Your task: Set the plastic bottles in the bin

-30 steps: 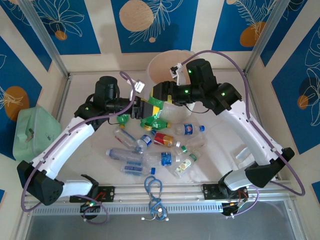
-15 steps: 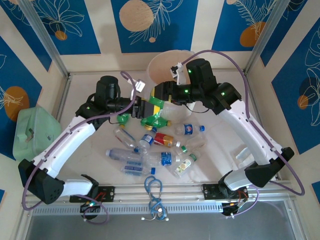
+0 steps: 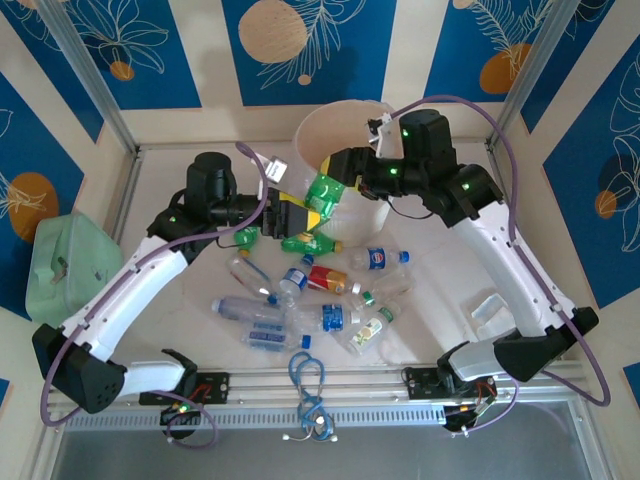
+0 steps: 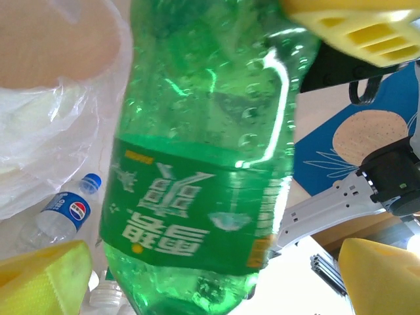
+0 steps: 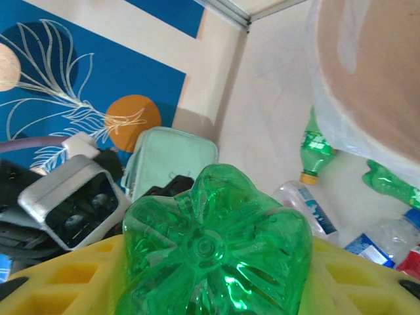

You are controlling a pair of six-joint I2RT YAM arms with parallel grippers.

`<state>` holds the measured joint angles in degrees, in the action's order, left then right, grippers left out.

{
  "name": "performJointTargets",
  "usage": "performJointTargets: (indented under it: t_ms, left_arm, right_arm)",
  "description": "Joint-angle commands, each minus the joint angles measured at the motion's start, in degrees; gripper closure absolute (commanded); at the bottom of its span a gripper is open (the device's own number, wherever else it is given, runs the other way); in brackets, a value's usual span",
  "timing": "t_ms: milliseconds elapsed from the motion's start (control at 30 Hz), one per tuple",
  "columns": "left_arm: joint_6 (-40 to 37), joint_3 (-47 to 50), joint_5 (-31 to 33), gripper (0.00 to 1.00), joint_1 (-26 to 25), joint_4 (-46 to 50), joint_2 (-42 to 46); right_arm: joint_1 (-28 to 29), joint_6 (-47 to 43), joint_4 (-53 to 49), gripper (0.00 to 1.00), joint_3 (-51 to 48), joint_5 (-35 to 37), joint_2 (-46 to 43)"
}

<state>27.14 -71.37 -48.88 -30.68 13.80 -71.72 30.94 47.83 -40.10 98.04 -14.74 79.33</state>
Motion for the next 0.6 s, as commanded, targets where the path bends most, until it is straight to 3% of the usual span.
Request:
performJointTargets:
  t_ms: [0,200,567]
  left_arm:
    - [1.3,0.9,-0.7,0.07,-0.8,-3.7,-0.3]
    - [4.2,1.0,-2.5,0.11,-1.4,-8.0,-1.7]
    - [5.1,2.0,-3.3,0.35,-1.7,-9.2,-1.5]
  right_arm:
    - [-0.1,2.6,3.7,0.47,-1.5,-3.7,-1.1]
    - [-0.3,5.8,8.7,0.47,-4.1,-6.7,-1.7]
    - [-0.9,7.7,11.1,0.47,-6.3,-7.2,-2.5]
